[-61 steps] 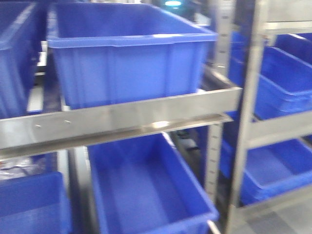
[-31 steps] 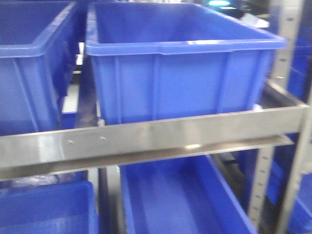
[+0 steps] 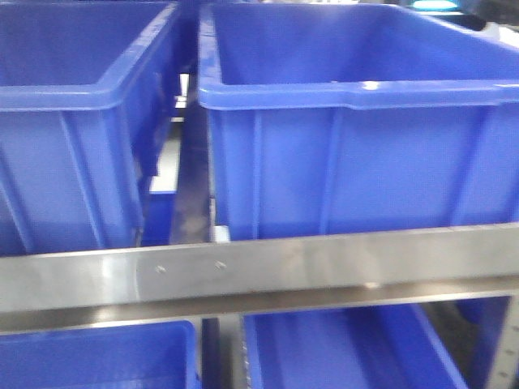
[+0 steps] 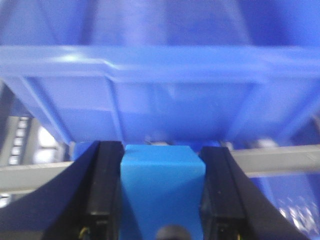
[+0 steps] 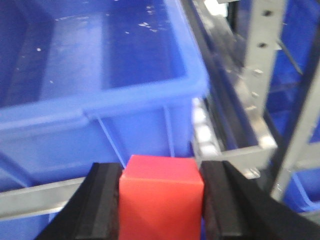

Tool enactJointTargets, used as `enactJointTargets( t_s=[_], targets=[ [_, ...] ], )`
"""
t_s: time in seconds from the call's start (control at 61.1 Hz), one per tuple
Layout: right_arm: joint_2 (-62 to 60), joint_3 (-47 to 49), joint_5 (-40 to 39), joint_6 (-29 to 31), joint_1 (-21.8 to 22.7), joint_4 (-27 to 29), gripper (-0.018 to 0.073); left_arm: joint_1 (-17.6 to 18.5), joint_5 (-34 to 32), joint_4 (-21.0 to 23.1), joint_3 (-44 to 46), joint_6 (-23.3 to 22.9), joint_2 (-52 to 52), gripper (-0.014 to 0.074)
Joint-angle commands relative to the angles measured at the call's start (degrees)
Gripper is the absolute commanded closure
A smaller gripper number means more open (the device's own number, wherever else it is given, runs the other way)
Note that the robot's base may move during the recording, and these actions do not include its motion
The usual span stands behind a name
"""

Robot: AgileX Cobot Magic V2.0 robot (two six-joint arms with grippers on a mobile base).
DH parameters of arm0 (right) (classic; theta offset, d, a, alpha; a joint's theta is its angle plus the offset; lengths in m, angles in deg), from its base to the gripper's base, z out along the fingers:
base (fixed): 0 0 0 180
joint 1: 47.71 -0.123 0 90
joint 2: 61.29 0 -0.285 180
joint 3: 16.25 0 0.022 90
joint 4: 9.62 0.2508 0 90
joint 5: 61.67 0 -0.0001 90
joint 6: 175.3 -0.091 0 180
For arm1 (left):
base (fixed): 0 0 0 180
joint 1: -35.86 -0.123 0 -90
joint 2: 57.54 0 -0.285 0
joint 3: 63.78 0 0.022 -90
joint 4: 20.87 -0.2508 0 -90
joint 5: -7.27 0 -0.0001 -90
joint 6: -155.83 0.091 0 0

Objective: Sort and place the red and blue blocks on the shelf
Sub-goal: 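Turn the base toward the shelf rack of blue bins, then extend both grippers over the blue bins holding the cubes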

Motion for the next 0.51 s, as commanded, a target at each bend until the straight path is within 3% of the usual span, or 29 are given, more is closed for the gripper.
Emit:
enactJointTargets(
  t_s=[0.0, 0.491],
  targets=[
    [0.0, 1.6, -5.2, 0.2, 0.2, -0.8, 0.0503, -0.1, -4.6, -0.6, 1.6, -0.5, -0.3, 0.0473],
    [0.0, 1.6, -5.2, 0.2, 0.2, -0.8, 0.0503, -0.1, -4.6, -0.6, 1.6, -0.5, -0.3, 0.0473]
  ],
)
